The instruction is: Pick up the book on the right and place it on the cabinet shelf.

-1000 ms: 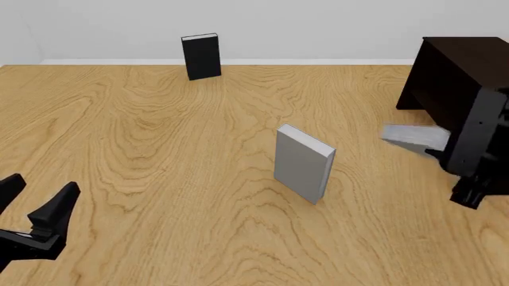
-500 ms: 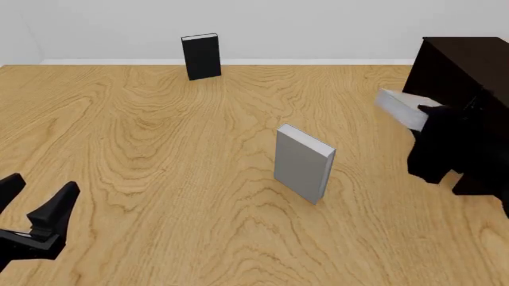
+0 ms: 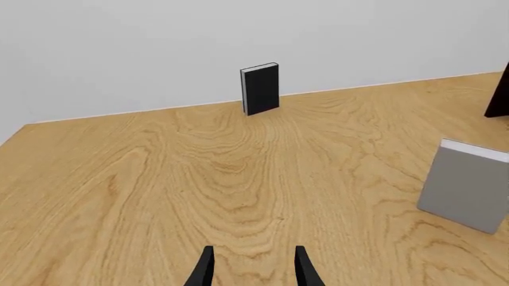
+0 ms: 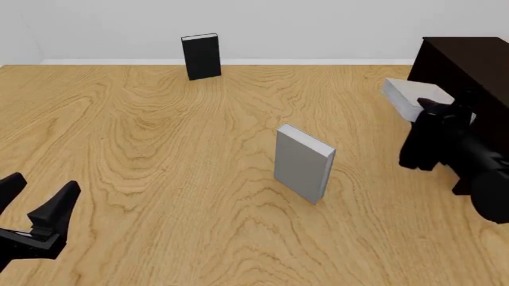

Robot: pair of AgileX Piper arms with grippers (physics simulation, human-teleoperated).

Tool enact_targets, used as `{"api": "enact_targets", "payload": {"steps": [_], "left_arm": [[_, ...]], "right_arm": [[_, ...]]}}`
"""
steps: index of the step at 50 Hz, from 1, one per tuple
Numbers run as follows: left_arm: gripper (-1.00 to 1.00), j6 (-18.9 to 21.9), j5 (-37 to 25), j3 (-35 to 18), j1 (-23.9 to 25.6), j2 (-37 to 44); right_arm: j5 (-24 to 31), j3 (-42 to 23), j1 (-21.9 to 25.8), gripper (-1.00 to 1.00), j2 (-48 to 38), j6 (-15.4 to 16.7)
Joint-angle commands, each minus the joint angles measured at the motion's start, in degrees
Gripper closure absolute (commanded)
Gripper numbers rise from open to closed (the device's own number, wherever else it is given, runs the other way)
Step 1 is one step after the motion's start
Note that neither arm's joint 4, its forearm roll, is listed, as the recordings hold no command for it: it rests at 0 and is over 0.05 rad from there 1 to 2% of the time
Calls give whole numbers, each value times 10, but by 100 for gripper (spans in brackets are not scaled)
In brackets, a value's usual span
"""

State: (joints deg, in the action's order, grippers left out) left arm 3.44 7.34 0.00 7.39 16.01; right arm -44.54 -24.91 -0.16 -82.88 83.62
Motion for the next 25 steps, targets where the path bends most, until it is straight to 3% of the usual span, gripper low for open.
{"api": "enact_targets", "payload": {"steps": [1,5,7,11,13,25], "left_arm": [[-100,-1,-5,0,0,-6],[-100,-1,-8,0,1,-9],[-100,-1,-7,0,1,-8],[-100,-2,-11,0,1,-13],[-100,1,-11,0,3,-10],[-100,1,-19,0,1,-21]], "right_arm": [[-29,-28,-13,100,-47,-13],[-31,-35,-13,100,-60,-17],[-45,-35,-11,100,-79,-3],[-28,-54,-23,100,-79,-16],[-39,-54,-24,100,-91,-5],[-47,-77,-29,100,-115,-15]]}}
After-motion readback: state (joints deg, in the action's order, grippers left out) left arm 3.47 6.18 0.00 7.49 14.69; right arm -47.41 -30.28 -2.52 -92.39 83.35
